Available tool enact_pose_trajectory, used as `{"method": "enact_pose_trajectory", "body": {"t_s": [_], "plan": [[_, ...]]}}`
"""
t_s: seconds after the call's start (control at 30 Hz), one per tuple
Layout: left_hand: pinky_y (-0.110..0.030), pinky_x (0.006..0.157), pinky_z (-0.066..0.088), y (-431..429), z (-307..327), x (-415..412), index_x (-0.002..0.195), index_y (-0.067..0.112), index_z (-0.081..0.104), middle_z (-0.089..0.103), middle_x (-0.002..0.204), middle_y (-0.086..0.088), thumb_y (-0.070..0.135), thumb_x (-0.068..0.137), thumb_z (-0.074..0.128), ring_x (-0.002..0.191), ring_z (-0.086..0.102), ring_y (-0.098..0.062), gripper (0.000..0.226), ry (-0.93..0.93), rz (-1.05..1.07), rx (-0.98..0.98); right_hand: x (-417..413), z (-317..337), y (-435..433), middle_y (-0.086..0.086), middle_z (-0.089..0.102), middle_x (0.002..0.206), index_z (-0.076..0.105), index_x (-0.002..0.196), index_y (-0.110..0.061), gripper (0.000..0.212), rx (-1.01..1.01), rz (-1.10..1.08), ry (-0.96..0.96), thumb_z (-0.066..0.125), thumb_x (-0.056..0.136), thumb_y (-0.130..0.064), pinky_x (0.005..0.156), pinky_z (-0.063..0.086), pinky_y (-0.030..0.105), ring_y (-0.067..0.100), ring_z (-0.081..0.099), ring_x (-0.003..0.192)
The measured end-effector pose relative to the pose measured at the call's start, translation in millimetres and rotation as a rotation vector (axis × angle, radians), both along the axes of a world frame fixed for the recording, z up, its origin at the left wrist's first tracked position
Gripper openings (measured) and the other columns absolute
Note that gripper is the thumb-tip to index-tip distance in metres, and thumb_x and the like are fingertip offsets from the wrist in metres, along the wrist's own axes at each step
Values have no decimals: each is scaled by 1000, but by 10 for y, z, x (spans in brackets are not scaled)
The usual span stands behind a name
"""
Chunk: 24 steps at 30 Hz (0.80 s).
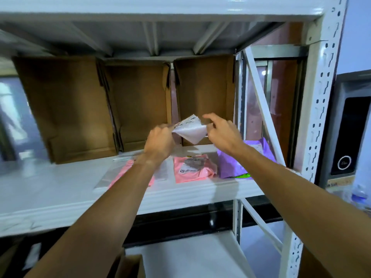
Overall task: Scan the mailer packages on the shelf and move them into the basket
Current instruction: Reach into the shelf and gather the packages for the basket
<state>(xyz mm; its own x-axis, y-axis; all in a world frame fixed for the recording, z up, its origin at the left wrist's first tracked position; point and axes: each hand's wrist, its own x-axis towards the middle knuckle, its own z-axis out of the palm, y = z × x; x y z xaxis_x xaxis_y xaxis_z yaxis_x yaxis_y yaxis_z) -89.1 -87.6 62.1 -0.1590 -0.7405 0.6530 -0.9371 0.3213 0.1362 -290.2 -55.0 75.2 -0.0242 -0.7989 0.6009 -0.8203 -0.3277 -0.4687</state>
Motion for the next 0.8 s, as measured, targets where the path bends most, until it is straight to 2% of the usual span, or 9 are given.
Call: {"method": "enact_pose_trajectory", "body": {"t_s": [0.1, 0.17, 0.23, 0.33, 0.4, 0.47, 0.57, 0.63, 0.8], "plan": [[-40, 110, 40, 253, -80, 325, 146, 7, 48, 52, 145, -14, -4, 85, 63, 127, 49, -32, 63, -163, 23, -97, 296, -11, 93, 11, 71, 109, 56, 122, -34, 49, 114, 62, -129, 24, 87, -46, 90, 52, 43, 30, 69, 86], [-42, 108, 42, 398, -181, 537, 148, 5, 43, 48, 148, -15, -7, 84, 63, 126, 48, -33, 69, -322, 47, -161, 462, -34, 169, 5, 74, 88, 64, 101, -25, 50, 174, 100, -204, 22, 90, -50, 88, 54, 42, 24, 72, 68], [-44, 106, 44, 539, -283, 718, 148, 6, 42, 47, 148, -16, -9, 80, 63, 122, 50, -33, 72, -445, 54, -194, 573, -58, 213, -1, 74, 72, 67, 87, -21, 58, 228, 139, -269, 22, 93, -58, 89, 54, 43, 21, 72, 62], [-44, 103, 46, 774, -427, 949, 146, 7, 44, 47, 148, -16, -8, 82, 58, 122, 50, -31, 67, -542, 69, -205, 750, -80, 256, 4, 74, 68, 69, 94, -18, 73, 345, 217, -410, 22, 90, -73, 89, 53, 44, 23, 74, 61], [-43, 99, 47, 874, -497, 1039, 146, 9, 45, 48, 148, -14, -3, 86, 56, 122, 49, -30, 62, -570, 65, -210, 828, -76, 268, 10, 73, 70, 66, 95, -14, 69, 376, 195, -473, 28, 93, -71, 82, 55, 40, 27, 72, 61], [-42, 98, 47, 965, -533, 1128, 148, 14, 43, 48, 149, -12, 1, 88, 58, 122, 49, -29, 63, -562, 42, -199, 891, -84, 244, 10, 69, 80, 63, 93, -11, 52, 324, 94, -396, 41, 95, -58, 74, 54, 35, 28, 69, 69], [-44, 102, 46, 1067, -595, 1214, 149, 21, 44, 48, 150, -10, 7, 91, 58, 129, 47, -29, 61, -548, -19, -189, 955, -112, 166, 8, 73, 91, 70, 87, -12, 43, 292, 15, -243, 48, 80, -48, 81, 56, 36, 32, 69, 88], [-45, 107, 44, 1144, -639, 1198, 149, 25, 45, 47, 152, -8, 15, 97, 57, 135, 45, -29, 54, -542, -47, -182, 1019, -117, 158, 11, 72, 97, 70, 89, -12, 41, 272, -16, -165, 48, 82, -46, 81, 51, 34, 34, 66, 92], [-49, 108, 44, 1266, -763, 1084, 142, 25, 55, 53, 147, -9, 22, 98, 60, 133, 49, -31, 45, -479, -124, -175, 1169, -122, 260, 7, 58, 134, 57, 131, -21, 36, 146, 105, 79, 43, 101, -34, 97, 46, 41, 31, 55, 120]]}}
